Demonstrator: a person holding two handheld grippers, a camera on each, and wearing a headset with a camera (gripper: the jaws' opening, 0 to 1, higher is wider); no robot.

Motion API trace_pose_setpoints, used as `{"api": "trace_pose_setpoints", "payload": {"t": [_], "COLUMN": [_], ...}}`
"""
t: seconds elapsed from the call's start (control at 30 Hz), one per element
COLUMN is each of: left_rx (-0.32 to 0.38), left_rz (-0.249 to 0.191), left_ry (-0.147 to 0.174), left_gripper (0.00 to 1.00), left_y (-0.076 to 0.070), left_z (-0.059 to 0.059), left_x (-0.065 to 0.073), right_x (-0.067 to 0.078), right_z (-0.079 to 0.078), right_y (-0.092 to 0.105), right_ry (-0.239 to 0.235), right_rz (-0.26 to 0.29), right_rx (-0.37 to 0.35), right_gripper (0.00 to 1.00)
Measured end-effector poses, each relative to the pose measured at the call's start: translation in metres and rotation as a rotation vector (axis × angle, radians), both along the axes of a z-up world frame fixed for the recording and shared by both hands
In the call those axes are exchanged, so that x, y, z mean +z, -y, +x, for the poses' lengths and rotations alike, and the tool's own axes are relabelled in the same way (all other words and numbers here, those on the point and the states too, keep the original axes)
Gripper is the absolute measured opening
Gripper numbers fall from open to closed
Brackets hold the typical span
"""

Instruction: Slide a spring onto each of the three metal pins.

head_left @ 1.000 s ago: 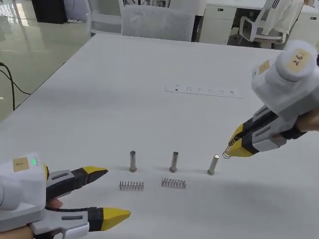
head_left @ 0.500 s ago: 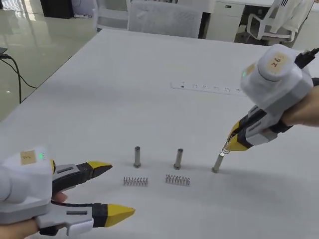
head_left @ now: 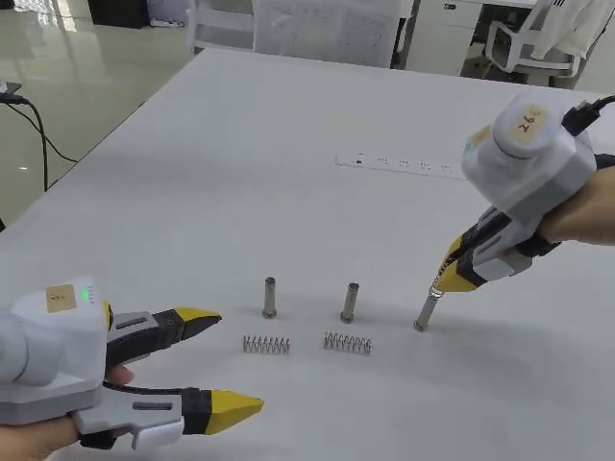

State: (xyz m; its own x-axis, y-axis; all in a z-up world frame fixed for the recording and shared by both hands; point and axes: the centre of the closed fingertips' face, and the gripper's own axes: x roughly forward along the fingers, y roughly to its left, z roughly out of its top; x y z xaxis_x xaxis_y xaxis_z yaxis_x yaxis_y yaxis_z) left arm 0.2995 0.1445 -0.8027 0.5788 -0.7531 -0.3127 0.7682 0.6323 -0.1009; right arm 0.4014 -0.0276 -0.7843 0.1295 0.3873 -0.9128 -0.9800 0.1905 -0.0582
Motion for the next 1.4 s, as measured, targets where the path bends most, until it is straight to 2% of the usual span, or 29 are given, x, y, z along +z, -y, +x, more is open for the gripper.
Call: {"api": "trace_pose_setpoints", "payload": {"t": [0.47, 0.83, 1.07, 1.4], "left_rx": [-0.004, -0.006, -0.009, -0.008], "left_rz": [0.003, 0.005, 0.007, 0.009], "left_ry": [-0.003, -0.003, -0.003, -0.005], "left_gripper": [0.59, 0.59, 0.59, 0.59], "left_y": [0.001, 0.002, 0.002, 0.001], "left_z": [-0.001, 0.000, 0.000, -0.001], "left_x": [-0.001, -0.001, 0.000, 0.000], "right_x": [-0.008, -0.027, -0.042, -0.056], "right_z": [0.002, 0.003, 0.004, 0.006], "right_y": [0.000, -0.001, -0.001, 0.000], "right_ry": [-0.015, -0.039, -0.045, -0.048], "right_rz": [-0.002, -0.018, -0.030, -0.040], "right_rx": [-0.011, -0.023, -0.038, -0.058], "right_gripper": [0.08, 0.08, 0.08, 0.08]}}
